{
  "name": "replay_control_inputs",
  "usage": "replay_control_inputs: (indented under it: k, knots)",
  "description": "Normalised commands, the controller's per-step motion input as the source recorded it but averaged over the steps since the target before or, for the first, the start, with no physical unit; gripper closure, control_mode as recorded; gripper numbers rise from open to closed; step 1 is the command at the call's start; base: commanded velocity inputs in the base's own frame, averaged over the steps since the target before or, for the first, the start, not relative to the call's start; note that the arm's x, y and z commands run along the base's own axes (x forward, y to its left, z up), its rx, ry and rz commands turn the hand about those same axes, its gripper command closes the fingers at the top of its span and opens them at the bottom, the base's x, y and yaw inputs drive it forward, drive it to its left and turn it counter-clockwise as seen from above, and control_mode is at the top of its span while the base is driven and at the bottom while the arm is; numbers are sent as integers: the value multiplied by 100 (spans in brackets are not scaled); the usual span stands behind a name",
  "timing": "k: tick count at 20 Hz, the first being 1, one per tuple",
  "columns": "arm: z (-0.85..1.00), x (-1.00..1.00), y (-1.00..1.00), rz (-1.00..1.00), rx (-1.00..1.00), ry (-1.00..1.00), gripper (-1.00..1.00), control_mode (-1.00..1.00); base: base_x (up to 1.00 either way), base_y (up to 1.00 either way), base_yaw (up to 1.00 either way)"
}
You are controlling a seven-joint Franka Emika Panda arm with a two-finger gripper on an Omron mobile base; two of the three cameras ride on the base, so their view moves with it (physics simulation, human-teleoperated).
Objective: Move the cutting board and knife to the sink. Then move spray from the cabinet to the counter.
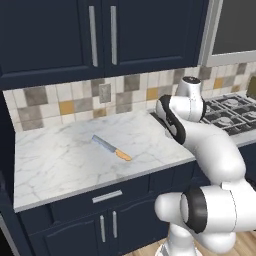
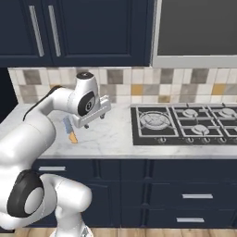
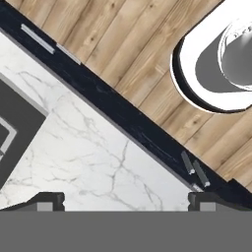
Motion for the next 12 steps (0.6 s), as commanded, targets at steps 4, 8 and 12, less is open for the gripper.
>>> replay_control_inputs:
  k: [4,8,12]
  knots:
    - [0,0,0,0,0,0,-100,100,32,25,0]
    - [0,0,0,0,0,0,-100,100,5,5,0]
    - [0,0,0,0,0,0,-100,100,-6,0,-1]
